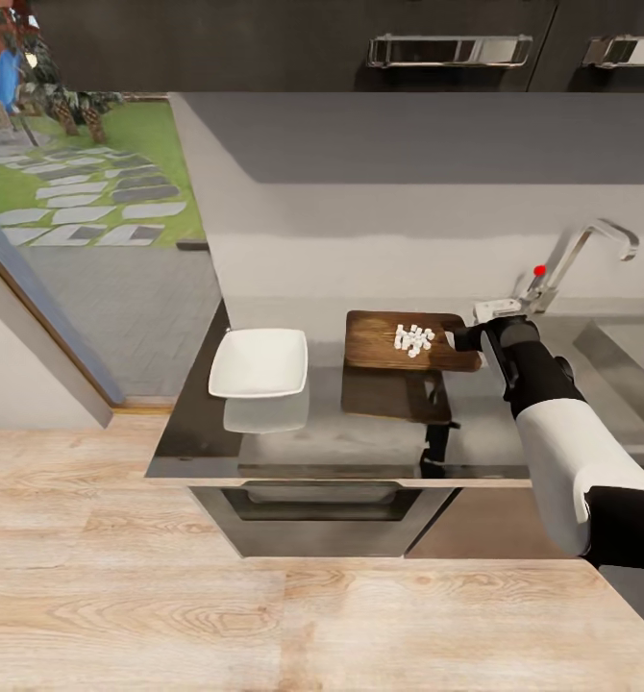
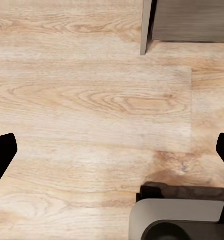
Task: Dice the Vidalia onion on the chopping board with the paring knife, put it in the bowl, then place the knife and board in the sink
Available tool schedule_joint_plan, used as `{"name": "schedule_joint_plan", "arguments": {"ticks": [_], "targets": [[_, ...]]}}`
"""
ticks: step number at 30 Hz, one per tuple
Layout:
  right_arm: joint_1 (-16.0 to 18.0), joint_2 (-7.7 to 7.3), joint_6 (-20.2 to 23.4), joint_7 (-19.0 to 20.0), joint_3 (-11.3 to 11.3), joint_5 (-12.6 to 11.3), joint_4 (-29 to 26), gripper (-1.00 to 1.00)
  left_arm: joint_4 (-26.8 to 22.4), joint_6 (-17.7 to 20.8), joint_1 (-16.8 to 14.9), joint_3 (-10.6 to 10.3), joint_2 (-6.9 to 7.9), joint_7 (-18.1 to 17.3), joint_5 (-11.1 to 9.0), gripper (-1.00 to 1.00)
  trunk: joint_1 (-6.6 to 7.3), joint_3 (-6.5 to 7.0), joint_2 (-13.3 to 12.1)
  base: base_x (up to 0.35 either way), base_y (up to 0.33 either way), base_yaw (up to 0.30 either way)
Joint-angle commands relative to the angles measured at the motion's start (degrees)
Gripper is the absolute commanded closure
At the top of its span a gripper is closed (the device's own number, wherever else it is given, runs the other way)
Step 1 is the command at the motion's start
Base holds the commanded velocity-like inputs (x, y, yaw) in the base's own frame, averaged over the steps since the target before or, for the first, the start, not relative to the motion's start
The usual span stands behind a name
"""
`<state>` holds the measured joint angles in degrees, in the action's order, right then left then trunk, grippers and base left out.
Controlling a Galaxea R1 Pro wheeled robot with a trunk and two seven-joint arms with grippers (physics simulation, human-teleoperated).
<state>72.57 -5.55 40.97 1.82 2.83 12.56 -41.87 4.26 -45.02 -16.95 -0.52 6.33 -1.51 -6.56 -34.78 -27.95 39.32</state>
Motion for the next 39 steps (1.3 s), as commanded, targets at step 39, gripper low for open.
{"name": "schedule_joint_plan", "arguments": {"ticks": [39], "targets": [[0.03,0.01,0.25,0.20,0.02,0.36,-0.75,1.00,0.23,-0.29,-0.10,-0.10,0.00,-0.16,-0.37,-1.00,8.56,6.95,-15.60,0.000,0.000,0.000]]}}
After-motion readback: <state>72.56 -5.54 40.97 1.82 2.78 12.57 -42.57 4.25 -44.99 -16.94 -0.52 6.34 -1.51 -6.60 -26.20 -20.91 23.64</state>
